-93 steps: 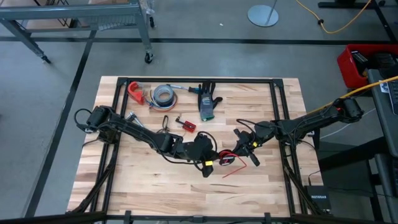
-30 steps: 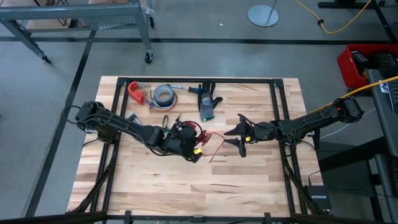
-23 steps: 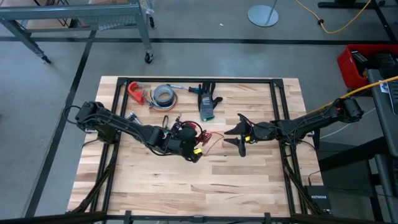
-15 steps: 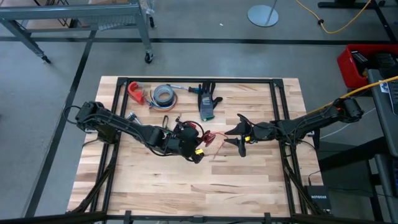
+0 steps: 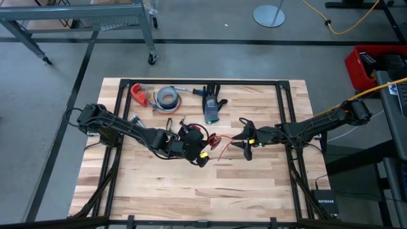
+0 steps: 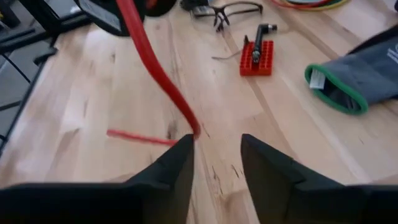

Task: Coil cords
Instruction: Coil the orange wire into the black spool

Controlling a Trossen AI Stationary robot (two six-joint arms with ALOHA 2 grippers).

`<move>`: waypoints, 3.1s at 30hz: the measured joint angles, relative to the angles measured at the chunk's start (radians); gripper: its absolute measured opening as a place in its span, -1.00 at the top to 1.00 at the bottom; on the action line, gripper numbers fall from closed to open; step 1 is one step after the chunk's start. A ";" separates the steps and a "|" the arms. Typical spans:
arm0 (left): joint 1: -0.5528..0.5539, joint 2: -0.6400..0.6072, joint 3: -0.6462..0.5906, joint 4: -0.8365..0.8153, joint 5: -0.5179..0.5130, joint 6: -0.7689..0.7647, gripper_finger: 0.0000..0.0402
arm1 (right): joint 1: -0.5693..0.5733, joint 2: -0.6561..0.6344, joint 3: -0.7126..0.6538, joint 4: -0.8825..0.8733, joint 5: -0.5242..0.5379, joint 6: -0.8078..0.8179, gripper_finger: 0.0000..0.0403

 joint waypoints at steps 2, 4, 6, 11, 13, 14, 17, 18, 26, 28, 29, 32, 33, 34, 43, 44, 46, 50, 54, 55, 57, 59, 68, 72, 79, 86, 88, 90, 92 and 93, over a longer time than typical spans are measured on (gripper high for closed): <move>0.000 0.000 0.000 0.009 0.000 0.001 1.00 | 0.000 0.000 0.000 0.003 0.000 -0.001 0.45; 0.000 0.000 0.000 0.021 0.000 0.011 1.00 | 0.000 0.000 0.000 0.016 0.000 -0.007 0.55; 0.000 0.000 0.000 0.020 -0.001 0.019 1.00 | 0.000 0.000 0.000 0.026 0.000 -0.008 0.62; 0.000 0.000 0.000 0.019 -0.001 0.020 1.00 | 0.000 0.000 0.000 0.026 0.000 -0.008 0.72; 0.000 0.000 0.000 0.019 -0.001 0.021 1.00 | 0.000 0.000 0.000 0.026 0.000 -0.009 0.72; 0.000 0.000 0.000 0.018 -0.001 0.021 1.00 | 0.000 0.000 0.000 0.026 0.000 -0.009 0.71; 0.000 0.000 0.000 0.018 -0.001 0.021 1.00 | 0.000 0.000 0.000 0.027 0.000 -0.009 0.65; 0.000 0.000 0.000 0.018 -0.001 0.021 1.00 | 0.000 0.000 0.000 0.027 -0.001 -0.009 0.61; 0.000 0.000 0.000 0.017 0.000 0.020 1.00 | 0.000 0.000 0.000 0.027 -0.011 -0.009 0.23; 0.000 0.000 0.000 0.017 0.000 0.019 1.00 | 0.000 0.000 0.000 0.027 -0.011 -0.009 0.16; 0.000 0.000 0.000 0.017 0.000 0.019 1.00 | 0.000 0.000 0.000 0.027 -0.011 -0.009 0.13; 0.000 0.000 0.000 0.017 0.000 0.019 1.00 | 0.000 0.000 0.000 0.028 -0.011 -0.009 0.08; 0.000 0.000 0.000 0.018 0.000 0.019 1.00 | 0.000 0.000 0.000 0.028 -0.011 -0.009 0.08; 0.000 0.000 0.000 0.019 0.000 0.019 1.00 | 0.000 0.000 0.000 0.028 -0.011 -0.009 0.08; 0.000 0.000 0.000 0.060 0.001 0.026 1.00 | 0.000 0.000 0.000 0.044 -0.011 -0.008 0.32; 0.000 0.000 0.000 0.069 0.001 0.026 1.00 | 0.000 0.000 0.000 0.043 -0.011 -0.008 0.37; 0.000 0.001 0.000 0.079 0.001 0.026 1.00 | 0.000 0.000 0.000 0.044 -0.011 -0.008 0.48; 0.000 0.001 0.000 0.092 0.001 0.026 1.00 | 0.000 0.000 0.000 0.044 -0.012 -0.006 0.70; 0.000 0.001 0.000 0.093 0.001 0.026 1.00 | 0.000 0.000 0.000 0.043 -0.012 -0.006 0.93; 0.000 0.001 0.000 0.093 0.001 0.026 1.00 | 0.000 0.000 0.000 0.043 -0.012 -0.006 0.95; 0.000 0.001 0.000 0.093 0.001 0.026 1.00 | 0.000 0.000 0.000 0.043 -0.012 -0.006 0.95; 0.000 0.001 0.000 0.093 0.001 0.026 1.00 | 0.000 0.000 0.000 0.043 -0.012 -0.006 0.92; 0.000 0.001 0.000 0.104 0.000 0.026 1.00 | 0.000 0.000 0.000 0.043 -0.012 0.016 0.97; 0.000 0.001 0.000 0.134 0.000 0.030 1.00 | 0.000 0.012 0.000 0.043 0.004 0.025 0.98; -0.001 0.001 0.000 0.186 -0.025 0.073 1.00 | 0.000 0.100 0.000 0.090 -0.005 0.074 0.99; -0.001 0.001 0.000 0.202 -0.102 0.074 1.00 | 0.000 0.216 0.001 0.253 -0.058 0.080 0.99; -0.001 0.001 0.000 0.203 -0.104 0.073 1.00 | 0.000 0.245 0.001 0.290 -0.064 0.100 0.99; -0.001 0.001 0.000 0.203 -0.104 0.072 1.00 | 0.000 0.269 0.001 0.319 -0.064 0.113 0.99; -0.003 0.001 0.000 0.204 -0.105 0.060 1.00 | 0.000 0.289 0.001 0.337 -0.060 0.135 0.99; -0.004 0.001 0.000 0.204 -0.105 0.054 1.00 | 0.000 0.296 0.001 0.343 -0.056 0.149 0.99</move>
